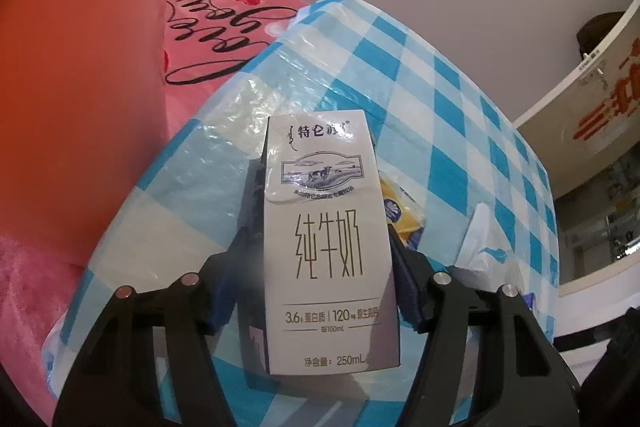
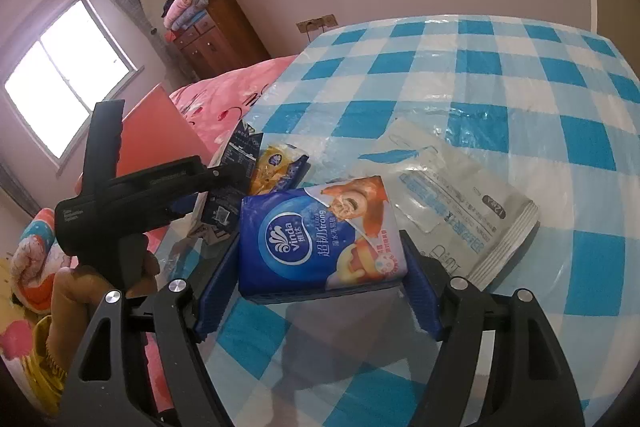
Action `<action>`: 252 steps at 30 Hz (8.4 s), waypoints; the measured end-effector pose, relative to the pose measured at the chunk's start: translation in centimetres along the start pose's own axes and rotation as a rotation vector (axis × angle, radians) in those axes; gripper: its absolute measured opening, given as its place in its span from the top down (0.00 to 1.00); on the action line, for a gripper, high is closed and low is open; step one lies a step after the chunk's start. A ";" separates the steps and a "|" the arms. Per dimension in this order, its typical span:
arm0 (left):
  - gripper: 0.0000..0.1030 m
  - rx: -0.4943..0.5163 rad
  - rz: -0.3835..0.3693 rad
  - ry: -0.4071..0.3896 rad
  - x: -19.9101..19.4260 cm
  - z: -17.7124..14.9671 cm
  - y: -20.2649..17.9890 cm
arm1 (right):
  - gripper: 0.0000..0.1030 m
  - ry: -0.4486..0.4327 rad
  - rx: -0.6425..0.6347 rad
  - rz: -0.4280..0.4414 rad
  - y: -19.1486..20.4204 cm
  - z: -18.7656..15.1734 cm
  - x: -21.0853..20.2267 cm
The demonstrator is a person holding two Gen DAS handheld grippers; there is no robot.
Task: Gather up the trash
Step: 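Carry the milk carton and tissue pack over the bucket and open both tools, then move both tools back over the yellow snack packet and wipes pack, then grasp the yellow snack packet with the left tool while the right tool grasps the wipes pack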
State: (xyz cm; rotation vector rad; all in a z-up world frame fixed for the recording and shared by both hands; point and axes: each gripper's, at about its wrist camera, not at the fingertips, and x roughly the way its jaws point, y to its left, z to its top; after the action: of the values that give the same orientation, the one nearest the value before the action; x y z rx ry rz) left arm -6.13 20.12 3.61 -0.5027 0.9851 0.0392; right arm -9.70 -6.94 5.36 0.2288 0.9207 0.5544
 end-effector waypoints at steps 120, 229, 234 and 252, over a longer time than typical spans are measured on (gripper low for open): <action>0.06 0.357 -0.040 -0.340 -8.9 -3.3 -4.5 | 0.05 -0.360 -0.076 -0.109 1.1 0.1 -4.5; 0.49 0.446 -0.013 -0.081 2.7 -2.5 -7.1 | 0.11 0.076 -0.312 -0.257 -2.2 1.6 5.1; 0.49 0.434 -0.043 -0.091 2.1 -2.6 -6.7 | 0.15 0.068 -0.308 -0.258 -2.3 1.6 4.9; 0.49 0.426 -0.104 -0.129 -0.5 -3.5 -5.8 | 0.31 0.025 -0.217 -0.227 -3.2 1.5 3.6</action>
State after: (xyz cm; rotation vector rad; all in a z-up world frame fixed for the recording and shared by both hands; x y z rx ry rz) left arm -7.68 13.65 4.75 -0.1560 0.8105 -0.2256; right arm -5.64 -7.55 2.47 -0.0782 0.8892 0.4434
